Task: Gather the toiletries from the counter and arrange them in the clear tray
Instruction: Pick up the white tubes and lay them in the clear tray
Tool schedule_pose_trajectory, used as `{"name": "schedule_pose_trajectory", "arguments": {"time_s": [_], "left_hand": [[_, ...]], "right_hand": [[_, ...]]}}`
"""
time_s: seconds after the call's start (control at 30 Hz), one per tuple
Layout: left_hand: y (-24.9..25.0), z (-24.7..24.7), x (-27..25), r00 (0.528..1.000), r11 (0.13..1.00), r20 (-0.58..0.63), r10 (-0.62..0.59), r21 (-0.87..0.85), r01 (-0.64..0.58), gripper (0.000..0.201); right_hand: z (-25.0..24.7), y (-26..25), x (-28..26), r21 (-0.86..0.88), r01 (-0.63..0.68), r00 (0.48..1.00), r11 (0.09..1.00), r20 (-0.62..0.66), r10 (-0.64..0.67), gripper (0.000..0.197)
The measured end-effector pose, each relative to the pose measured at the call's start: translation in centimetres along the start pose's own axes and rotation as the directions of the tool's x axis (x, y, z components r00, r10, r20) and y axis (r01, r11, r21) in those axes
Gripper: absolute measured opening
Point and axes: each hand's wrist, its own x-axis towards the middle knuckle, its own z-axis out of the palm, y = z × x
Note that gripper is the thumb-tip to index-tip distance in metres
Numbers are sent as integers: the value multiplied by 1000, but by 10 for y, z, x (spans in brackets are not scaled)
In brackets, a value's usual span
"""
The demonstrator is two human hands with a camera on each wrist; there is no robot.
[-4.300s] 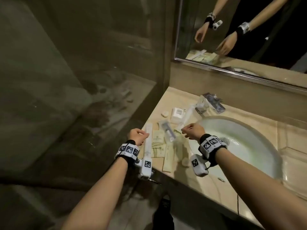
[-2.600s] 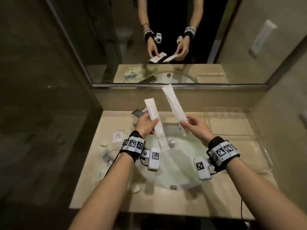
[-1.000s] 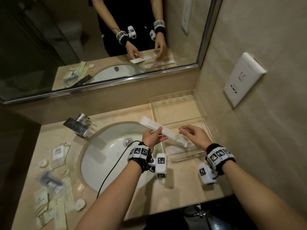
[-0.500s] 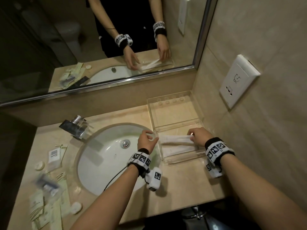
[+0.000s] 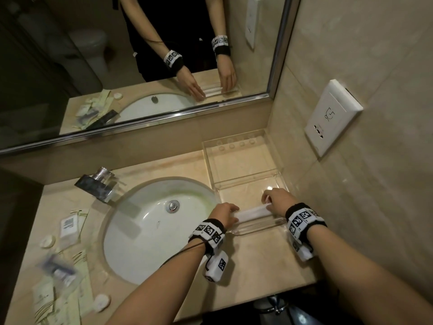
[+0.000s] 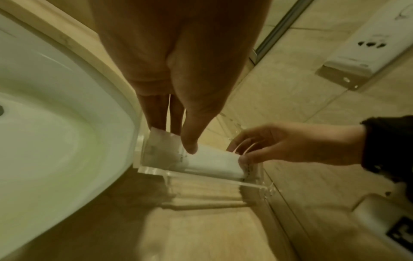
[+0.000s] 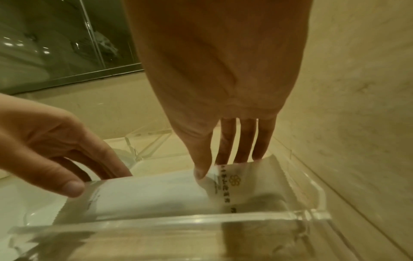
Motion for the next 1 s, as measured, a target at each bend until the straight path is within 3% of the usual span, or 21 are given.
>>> {"name": "schedule_pose_trajectory", "arguments": {"time_s": [0.13,0.47,0.8,1.0], "left_hand": [[3,2,-1,1000,998,-14,26,55,-25,34],[4,5,3,986,987,-115,117,126,-103,31],[5,2,4,994,986,-43,102,137,-95,34],[1,-23,0,987,996,-134,86,-25,-91,27]], "right_hand": [[4,5,-2,-74,23,1000,997,-9,-24,26],[3,14,-7,-39,-42,999,998,-13,41,33],[11,19,-10,33,-71,997,997,10,70,50],[-9,8,-13,152,-61,994,986,-84,74,38]]}}
